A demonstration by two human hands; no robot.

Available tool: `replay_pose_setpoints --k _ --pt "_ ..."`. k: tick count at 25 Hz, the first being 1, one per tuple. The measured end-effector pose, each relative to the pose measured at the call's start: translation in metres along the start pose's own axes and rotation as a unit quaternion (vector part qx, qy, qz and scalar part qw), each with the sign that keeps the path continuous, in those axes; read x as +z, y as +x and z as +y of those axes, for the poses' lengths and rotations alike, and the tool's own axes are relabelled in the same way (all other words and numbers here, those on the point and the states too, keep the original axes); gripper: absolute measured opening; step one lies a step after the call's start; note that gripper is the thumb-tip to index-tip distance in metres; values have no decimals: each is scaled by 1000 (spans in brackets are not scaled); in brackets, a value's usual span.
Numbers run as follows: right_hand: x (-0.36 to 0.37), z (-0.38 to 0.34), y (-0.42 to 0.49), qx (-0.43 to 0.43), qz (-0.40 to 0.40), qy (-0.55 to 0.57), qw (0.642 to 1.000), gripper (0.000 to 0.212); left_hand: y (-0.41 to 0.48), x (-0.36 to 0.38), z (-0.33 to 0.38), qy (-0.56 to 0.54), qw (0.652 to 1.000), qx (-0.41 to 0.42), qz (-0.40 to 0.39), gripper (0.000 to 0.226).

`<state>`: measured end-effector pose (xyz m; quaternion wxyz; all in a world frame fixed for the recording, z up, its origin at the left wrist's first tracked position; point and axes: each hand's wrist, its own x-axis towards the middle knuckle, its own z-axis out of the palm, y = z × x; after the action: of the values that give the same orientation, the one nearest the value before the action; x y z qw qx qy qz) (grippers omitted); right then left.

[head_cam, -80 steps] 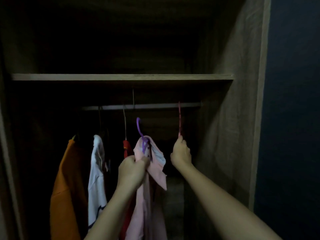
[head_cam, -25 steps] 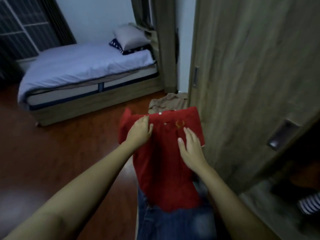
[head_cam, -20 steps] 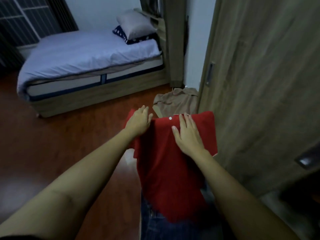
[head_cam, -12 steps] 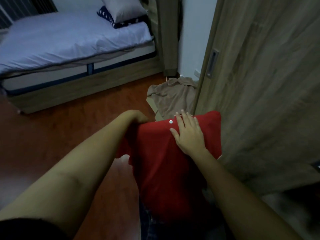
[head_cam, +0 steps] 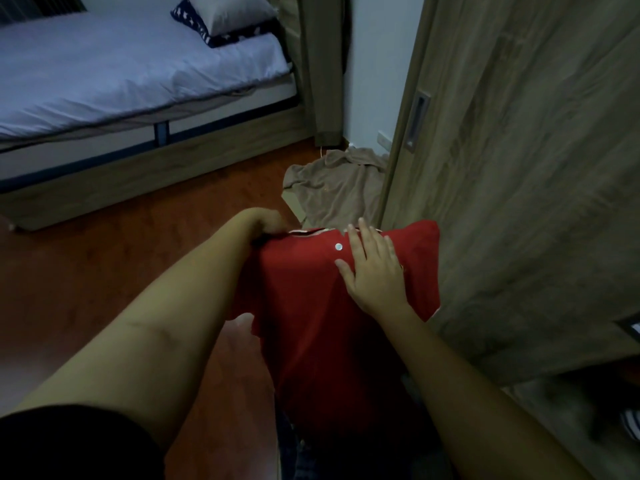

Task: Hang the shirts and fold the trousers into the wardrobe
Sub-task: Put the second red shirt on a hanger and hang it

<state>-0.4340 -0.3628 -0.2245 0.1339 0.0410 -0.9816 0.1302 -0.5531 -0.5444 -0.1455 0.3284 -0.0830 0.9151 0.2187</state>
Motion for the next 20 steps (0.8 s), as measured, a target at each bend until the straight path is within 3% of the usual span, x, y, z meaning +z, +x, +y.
replay_pose_setpoints --k 3,5,7,8,11,13,15,17,19,20 --pt "1 -3 1 -2 1 -10 1000 63 1 -12 -1 -270 961 41 -35 19" --pt "4 0 1 1 10 -2 1000 63 -6 -25 3 -337 934 88 -81 36" --pt "4 0 -2 -5 20 -2 1000 63 -13 -33 9 -265 951 130 -90 71" --pt "5 0 -2 -4 21 -4 1000 64 -17 -33 13 -211 962 158 -68 76" --pt "2 -1 1 -10 -5 15 1000 69 -34 -29 22 -136 945 287 73 33" --pt "-1 0 0 -19 17 54 998 70 -63 -13 10 -117 899 378 186 26" --pt "-4 -2 -5 12 61 171 983 67 -92 12 -16 -145 848 431 272 25" --pt "-10 -6 -1 80 159 268 947 56 -105 37 -41 -170 837 446 270 23" --pt "-18 -9 13 161 243 207 934 50 -105 59 -57 -104 840 463 264 25" --pt "-24 -10 21 182 242 153 941 56 -102 68 -63 -59 837 474 266 27"
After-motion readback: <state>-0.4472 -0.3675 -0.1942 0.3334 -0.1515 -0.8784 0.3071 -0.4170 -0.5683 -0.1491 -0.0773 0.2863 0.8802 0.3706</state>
